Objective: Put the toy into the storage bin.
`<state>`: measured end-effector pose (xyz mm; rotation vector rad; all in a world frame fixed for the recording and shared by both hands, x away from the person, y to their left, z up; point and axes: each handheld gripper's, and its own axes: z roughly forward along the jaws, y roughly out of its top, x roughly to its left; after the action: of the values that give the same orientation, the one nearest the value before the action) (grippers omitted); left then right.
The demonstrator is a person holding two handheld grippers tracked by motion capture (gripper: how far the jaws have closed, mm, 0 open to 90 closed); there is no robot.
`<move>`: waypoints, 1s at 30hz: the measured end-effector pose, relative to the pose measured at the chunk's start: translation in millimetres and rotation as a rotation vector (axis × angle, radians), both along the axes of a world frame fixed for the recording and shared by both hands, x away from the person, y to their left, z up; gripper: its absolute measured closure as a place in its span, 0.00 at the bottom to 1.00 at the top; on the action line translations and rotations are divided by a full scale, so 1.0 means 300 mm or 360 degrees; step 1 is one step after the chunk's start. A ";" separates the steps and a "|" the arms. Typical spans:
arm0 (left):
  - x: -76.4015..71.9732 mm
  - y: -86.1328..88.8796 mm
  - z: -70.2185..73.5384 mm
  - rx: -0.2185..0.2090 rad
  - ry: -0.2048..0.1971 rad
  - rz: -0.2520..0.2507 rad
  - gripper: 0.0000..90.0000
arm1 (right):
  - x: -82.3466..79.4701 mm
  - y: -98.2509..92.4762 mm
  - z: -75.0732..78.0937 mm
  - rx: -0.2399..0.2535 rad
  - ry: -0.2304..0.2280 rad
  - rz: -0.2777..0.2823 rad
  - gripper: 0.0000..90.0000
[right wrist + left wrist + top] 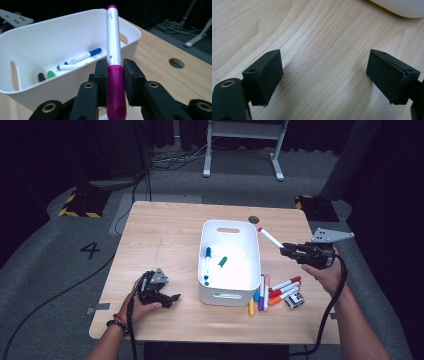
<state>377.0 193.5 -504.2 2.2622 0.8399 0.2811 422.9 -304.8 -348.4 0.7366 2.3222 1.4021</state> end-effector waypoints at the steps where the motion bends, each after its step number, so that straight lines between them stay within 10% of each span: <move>1: 0.000 0.000 0.000 -0.0001 0.0001 0.0001 0.16 | -0.008 0.016 0.008 0.0001 -0.0002 0.0020 0.83; 19: 0.000 0.000 0.000 0.0000 0.0001 0.0001 0.16 | -0.079 0.287 0.055 -0.0169 -0.0020 0.0363 0.83; 30: 0.001 0.001 0.001 0.0007 -0.0010 0.0000 0.16 | -0.064 0.443 0.018 -0.0436 0.0068 0.0529 0.83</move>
<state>377.2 193.7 -504.0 2.2642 0.8368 0.2902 403.8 -171.9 -343.1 0.3142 2.6904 1.1584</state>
